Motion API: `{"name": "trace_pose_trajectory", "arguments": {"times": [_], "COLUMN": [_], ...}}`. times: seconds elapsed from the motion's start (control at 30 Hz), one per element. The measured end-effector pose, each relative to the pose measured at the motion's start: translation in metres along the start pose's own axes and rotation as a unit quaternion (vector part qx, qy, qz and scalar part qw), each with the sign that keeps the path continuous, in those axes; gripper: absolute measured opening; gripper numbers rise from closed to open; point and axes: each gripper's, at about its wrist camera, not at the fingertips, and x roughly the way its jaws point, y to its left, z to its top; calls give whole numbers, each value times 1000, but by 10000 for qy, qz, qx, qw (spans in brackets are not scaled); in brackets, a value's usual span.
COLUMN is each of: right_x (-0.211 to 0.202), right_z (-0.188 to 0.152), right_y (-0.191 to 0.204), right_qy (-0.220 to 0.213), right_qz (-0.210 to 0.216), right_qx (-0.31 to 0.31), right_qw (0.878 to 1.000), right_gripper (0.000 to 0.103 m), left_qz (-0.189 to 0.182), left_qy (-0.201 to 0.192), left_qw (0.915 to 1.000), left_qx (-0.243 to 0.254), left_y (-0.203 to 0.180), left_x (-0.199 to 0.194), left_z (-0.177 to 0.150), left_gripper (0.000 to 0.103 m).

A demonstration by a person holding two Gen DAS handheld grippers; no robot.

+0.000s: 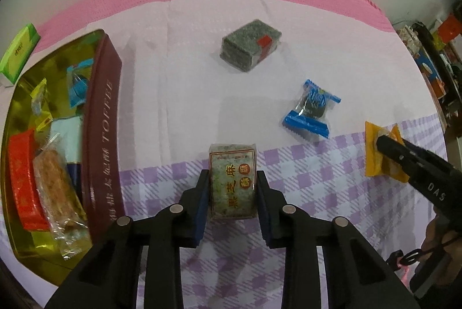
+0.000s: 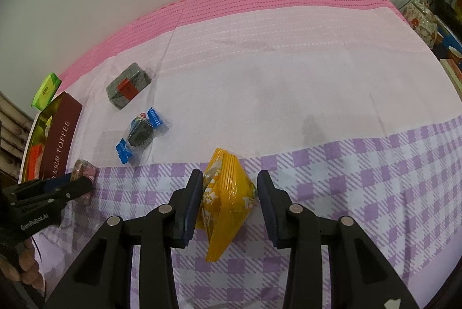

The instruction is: Organize snacks

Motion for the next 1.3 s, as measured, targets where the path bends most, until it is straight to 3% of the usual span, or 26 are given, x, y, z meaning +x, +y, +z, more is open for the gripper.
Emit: {"name": "trace_pose_trajectory", "arguments": {"times": [0.27,0.53,0.67,0.93,1.3], "right_x": [3,2,4,5,5], "right_z": [-1,-1,-1,-1,-2], "right_y": [1,2,4,6,7], "right_qy": [67,65,63,58,52], "right_qz": [-3,-23,-44,-113,-142], "right_qx": [-21,-53,-81,-162,-189], "right_qw": [10000,10000,9999,9998,9997], "right_gripper": [37,37,37,37,38], "left_qz": [12,545,904,1241,1495], "left_qy": [-423,-719,-691,-409,-424], "left_qw": [9990,9945,9900,9824,9809], "left_qx": [-128,-535,-832,-1338,-1170], "left_y": [22,84,126,183,183], "left_x": [-39,-61,-59,-35,-24], "left_z": [21,46,49,43,47], "left_gripper": [30,30,30,30,30]}}
